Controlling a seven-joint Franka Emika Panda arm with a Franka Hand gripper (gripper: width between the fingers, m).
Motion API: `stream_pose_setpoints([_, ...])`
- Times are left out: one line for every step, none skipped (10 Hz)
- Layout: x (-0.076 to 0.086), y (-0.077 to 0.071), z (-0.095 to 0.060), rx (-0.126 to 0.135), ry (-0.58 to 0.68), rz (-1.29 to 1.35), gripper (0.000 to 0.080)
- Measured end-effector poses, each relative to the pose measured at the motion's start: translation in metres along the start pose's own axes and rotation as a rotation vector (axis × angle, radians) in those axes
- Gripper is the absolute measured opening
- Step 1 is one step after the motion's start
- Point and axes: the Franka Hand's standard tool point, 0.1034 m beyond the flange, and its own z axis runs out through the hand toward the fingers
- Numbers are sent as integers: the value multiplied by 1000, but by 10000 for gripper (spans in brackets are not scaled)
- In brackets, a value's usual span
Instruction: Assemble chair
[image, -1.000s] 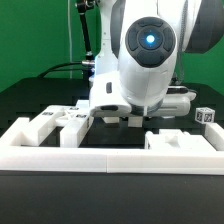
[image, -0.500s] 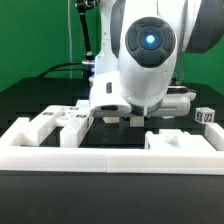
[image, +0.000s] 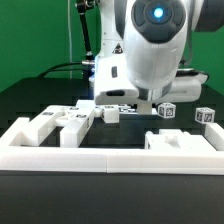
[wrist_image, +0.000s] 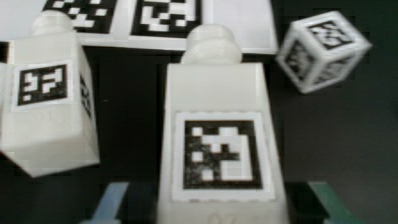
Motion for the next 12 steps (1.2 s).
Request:
stream_pose_setpoints([-2, -4, -14, 10, -2, 11, 291])
stream_pose_setpoints([2, -6, -27, 14, 20, 16, 291])
stream_pose_setpoints([5, -6, -24, 13, 29, 14, 291])
stream_pose_setpoints([7, -5, -24, 12, 46, 14, 291])
stream_pose_setpoints([9, -5, -25, 12, 60, 14, 291])
stream_pose_setpoints([16, -6, -31, 10, 131, 14, 291])
stream_pose_setpoints([14, -8, -41, 9, 181, 12, 291])
stream_pose_setpoints([14, -13, -59, 8, 245, 4, 291])
stream_pose_setpoints([10, -17, -71, 8, 268, -2, 291])
stream_pose_setpoints([13, -20, -86, 5, 344, -5, 291])
stream_pose_setpoints([14, -20, -96, 3, 424, -7, 291])
stream_pose_setpoints([17, -19, -99, 0, 520, -4, 291])
